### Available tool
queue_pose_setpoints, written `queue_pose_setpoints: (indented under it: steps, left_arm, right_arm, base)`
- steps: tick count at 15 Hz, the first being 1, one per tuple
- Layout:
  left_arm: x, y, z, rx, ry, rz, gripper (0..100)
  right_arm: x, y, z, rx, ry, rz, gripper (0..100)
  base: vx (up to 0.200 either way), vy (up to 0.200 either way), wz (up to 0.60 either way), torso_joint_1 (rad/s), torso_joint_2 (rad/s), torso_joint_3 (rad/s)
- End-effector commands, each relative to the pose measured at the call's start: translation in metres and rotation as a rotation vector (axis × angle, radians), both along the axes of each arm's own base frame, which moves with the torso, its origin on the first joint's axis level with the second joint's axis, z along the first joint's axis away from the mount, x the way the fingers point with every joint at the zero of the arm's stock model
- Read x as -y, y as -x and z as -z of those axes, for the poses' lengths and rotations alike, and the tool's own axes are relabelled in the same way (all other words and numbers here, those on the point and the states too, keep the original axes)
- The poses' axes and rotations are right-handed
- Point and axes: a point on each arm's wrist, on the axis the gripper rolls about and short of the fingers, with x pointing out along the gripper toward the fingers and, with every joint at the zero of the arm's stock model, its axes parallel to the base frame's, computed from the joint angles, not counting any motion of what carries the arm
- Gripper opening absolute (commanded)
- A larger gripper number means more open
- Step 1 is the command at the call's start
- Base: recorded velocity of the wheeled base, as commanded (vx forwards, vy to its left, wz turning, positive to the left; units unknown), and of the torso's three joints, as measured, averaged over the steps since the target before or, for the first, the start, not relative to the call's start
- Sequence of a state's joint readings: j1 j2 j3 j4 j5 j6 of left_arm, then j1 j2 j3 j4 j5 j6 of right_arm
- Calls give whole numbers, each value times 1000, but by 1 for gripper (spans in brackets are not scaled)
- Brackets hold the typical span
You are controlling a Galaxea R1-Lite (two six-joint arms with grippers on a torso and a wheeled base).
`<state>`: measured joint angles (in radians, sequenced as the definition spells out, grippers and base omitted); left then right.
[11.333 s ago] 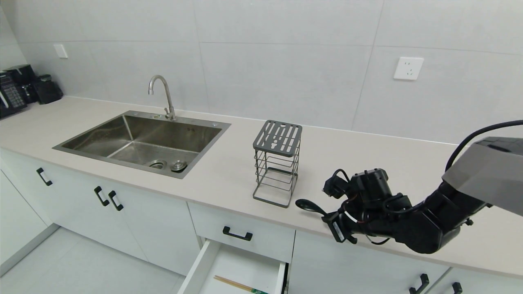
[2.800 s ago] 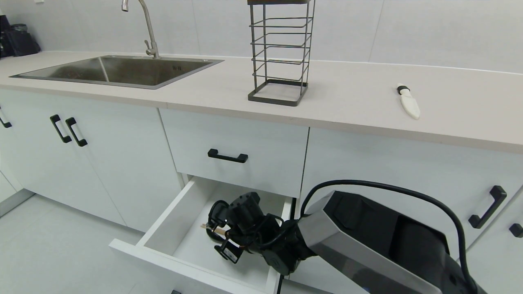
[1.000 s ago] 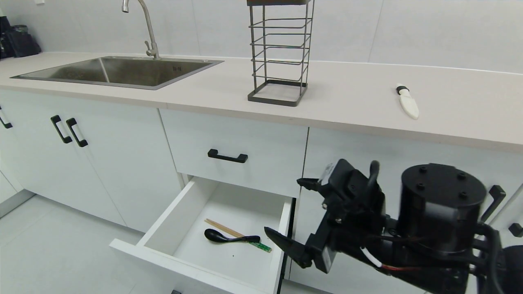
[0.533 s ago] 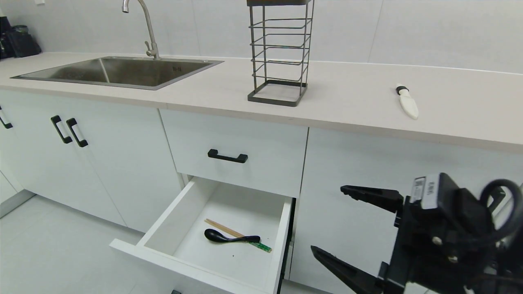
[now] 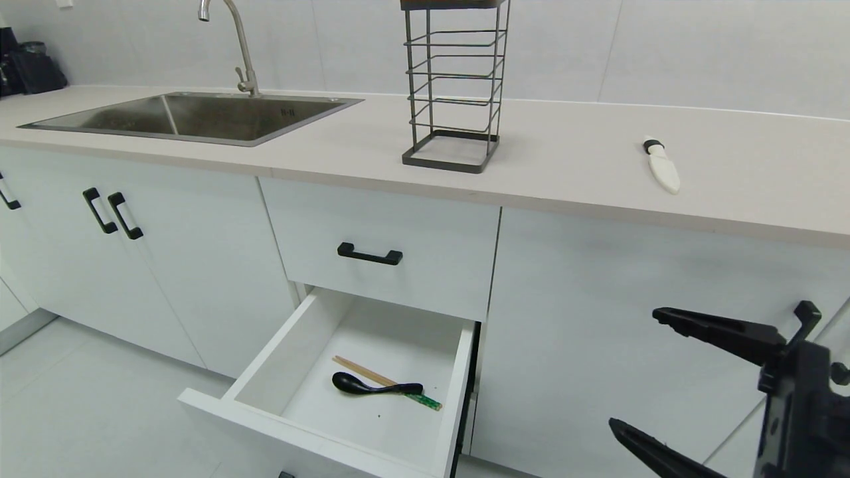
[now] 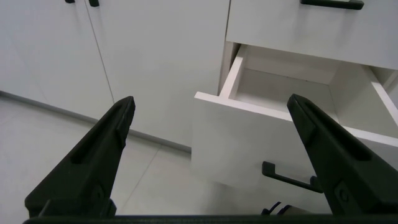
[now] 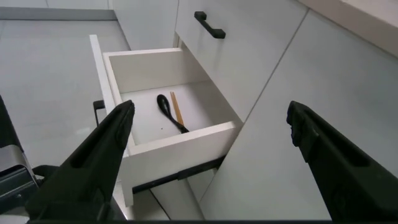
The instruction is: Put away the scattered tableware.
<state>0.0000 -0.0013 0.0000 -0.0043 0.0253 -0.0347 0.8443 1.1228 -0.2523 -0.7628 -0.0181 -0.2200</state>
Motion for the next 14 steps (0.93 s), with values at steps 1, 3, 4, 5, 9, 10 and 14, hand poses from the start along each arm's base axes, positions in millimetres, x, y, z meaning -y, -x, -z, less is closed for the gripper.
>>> queue_pose_setpoints:
  steps: [1,3,4,5,9,10,14]
  left_arm:
    - [0,0,0,-4,-2,1,100]
    - [0,0,0,-6,-36,11,100]
    - [0,0,0,-6,-45,18,100]
    - [1,0,0,-5,-53,24,100]
    - [1,0,0,-5,-46,25,100]
    - [1,0,0,-5,-44,25,100]
    - [1,0,0,-3,-44,25,100]
  right_arm:
    - [17,9,-8,68,-29,42,100]
    - [42,25,2,97,-50,112,100]
    - [50,31,9,100,-52,131,100]
    - [65,43,25,106,-55,171,100]
    - [101,81,42,162,-106,446,100]
    - [105,89,44,176,-152,520,100]
    - [106,121,44,360,-231,784,100]
  base:
    - [0,0,0,0,0,0]
    - [0,0,0,0,0,0]
    - [0,0,0,0,0,0]
    - [0,0,0,0,0,0]
    - [0,0,0,0,0,0]
    - [0,0,0,0,0,0]
    - [0,0,0,0,0,0]
